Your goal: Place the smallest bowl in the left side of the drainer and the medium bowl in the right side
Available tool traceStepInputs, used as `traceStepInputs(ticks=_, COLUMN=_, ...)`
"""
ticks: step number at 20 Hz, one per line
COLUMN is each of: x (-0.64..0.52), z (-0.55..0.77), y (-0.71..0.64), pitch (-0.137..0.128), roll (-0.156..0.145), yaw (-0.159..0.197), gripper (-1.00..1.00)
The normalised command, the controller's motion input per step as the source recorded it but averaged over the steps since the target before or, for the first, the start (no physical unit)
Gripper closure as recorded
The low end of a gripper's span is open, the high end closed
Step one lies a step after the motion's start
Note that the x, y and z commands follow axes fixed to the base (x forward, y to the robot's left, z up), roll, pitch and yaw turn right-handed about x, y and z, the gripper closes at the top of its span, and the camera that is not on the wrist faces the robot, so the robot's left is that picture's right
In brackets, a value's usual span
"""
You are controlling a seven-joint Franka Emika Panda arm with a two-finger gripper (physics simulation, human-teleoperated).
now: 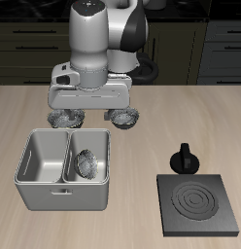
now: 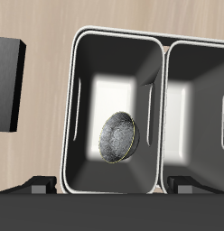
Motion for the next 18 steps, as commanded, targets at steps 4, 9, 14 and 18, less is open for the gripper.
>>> traceStepInputs(ticks=4, x=-0.31, z=0.49, y=0.02, pitch=-0.091, roll=-0.064, yaw=-0.054, gripper=-1.00)
traceStepInputs(ticks=9, x=-0.34, z=0.36, y=-0.02, pitch=-0.042, roll=-0.026, yaw=-0.054, gripper=-1.00)
traceStepInputs(ticks=14, x=-0.50, z=0.04, y=-0.07, pitch=-0.019, roll=-0.072, yaw=0.007, gripper=-1.00)
traceStepInputs(ticks=18, x=-0.47, z=-0.03, y=0.06, pitch=-0.053, roll=0.034, yaw=0.031, gripper=-1.00)
